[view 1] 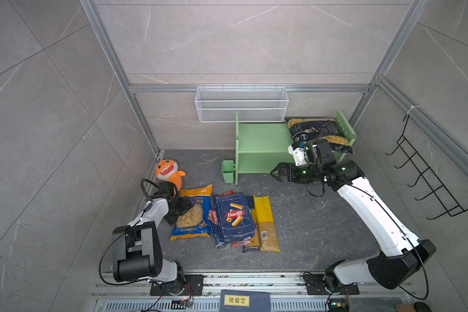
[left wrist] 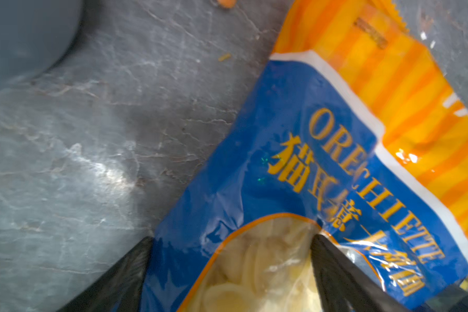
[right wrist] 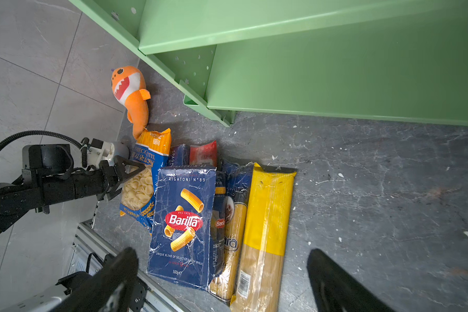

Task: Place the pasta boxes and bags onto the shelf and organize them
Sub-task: 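Grasp the blue-and-orange orecchiette bag with the left gripper while the right arm withdraws, then lift the orecchiette bag with the left gripper while the right gripper reaches toward it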

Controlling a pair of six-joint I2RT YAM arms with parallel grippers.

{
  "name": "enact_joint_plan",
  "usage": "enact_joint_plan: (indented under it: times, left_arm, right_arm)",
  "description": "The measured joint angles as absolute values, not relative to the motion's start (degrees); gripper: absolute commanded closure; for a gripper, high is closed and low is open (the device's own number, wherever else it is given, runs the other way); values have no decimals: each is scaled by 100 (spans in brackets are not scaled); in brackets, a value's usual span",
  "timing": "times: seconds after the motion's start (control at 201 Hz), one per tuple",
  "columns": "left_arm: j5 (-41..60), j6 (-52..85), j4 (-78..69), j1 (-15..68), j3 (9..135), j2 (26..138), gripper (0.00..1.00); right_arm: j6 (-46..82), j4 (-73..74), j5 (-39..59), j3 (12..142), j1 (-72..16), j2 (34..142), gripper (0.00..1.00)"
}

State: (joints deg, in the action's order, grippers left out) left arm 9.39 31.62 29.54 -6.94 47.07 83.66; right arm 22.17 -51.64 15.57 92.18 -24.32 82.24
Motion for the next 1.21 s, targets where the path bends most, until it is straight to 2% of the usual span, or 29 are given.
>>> enact_joint_plan:
  times: [0.274, 0.359, 0.483, 0.827, 0.971, 1.21]
  left_arm:
    - [1205, 3070, 2980, -729, 4707, 8294, 48]
    - [1251, 3030, 3055, -729, 4709, 8228, 76]
    - [1326, 3009, 3229, -722, 4772, 8044, 100]
    - [1479, 2978, 3894, -694, 4967, 7771, 95]
    - [1538, 2980, 3999, -694, 4971, 7701, 100]
    - [1680, 2980, 4375, -674, 5382, 7426, 100]
  right_arm:
    - [2156, -5113, 1747, 9480, -2432, 8606, 1]
    - [2130, -5085, 1806, 9574, -2432, 8689, 1]
    - [2110, -5072, 1911, 9692, -2432, 8779, 1]
    - [2064, -5026, 2233, 9937, -2432, 9067, 1]
    - [2005, -5028, 2287, 9939, -2432, 9072, 1]
    - [1984, -5022, 2383, 9933, -2432, 9072, 1]
